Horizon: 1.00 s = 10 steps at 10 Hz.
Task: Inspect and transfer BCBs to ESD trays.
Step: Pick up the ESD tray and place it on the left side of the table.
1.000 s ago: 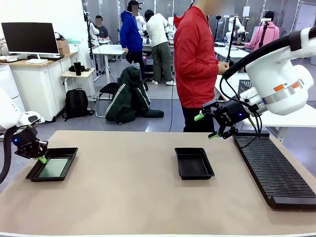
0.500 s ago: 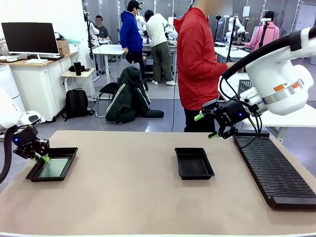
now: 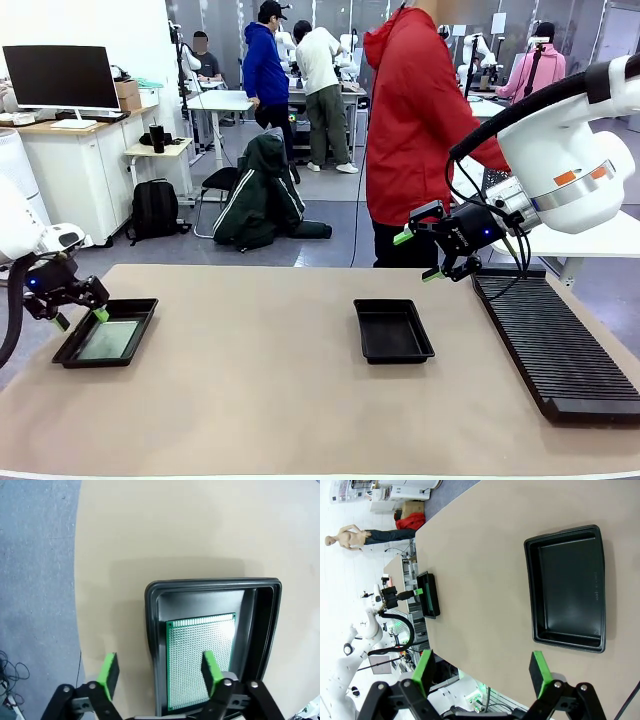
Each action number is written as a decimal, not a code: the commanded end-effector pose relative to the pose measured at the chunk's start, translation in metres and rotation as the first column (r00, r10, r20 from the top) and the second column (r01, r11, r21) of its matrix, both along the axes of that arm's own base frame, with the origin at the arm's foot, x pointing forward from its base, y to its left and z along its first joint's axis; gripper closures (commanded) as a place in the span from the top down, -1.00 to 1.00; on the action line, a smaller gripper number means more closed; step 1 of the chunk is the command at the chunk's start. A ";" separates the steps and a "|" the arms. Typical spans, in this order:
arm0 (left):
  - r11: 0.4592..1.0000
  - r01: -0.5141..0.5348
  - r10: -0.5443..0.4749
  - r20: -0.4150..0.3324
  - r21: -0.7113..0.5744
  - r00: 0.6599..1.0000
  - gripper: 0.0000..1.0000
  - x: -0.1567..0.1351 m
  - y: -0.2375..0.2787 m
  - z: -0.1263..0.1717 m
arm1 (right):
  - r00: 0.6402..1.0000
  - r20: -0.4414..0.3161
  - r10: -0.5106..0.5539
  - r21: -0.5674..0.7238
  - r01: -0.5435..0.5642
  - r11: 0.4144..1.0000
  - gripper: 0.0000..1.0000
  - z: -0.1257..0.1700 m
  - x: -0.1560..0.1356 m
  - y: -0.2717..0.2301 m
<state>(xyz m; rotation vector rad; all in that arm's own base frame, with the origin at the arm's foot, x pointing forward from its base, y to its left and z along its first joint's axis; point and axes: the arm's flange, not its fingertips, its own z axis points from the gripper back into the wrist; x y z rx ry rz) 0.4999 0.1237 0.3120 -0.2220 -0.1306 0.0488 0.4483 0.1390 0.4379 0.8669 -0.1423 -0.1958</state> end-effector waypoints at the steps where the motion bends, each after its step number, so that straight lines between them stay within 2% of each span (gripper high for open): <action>1: 1.000 -0.015 0.015 -0.001 -0.015 1.000 1.00 -0.009 -0.002 0.012 | 1.000 -0.002 0.000 -0.002 0.000 1.000 1.00 0.001 0.000 0.000; 7: 0.996 0.014 -0.010 -0.049 0.083 0.999 1.00 -0.016 -0.016 0.062 | 1.000 -0.002 0.000 -0.002 0.000 1.000 1.00 0.001 0.000 0.000; 9: 0.995 0.012 -0.006 -0.056 0.095 0.998 1.00 -0.015 -0.020 0.072 | 1.000 -0.002 0.000 -0.002 0.000 1.000 1.00 0.001 0.000 0.000; 10: 0.997 0.013 -0.011 -0.031 0.077 0.999 1.00 -0.014 -0.013 0.063 | 1.000 -0.002 0.000 -0.002 0.000 1.000 1.00 0.001 0.000 0.000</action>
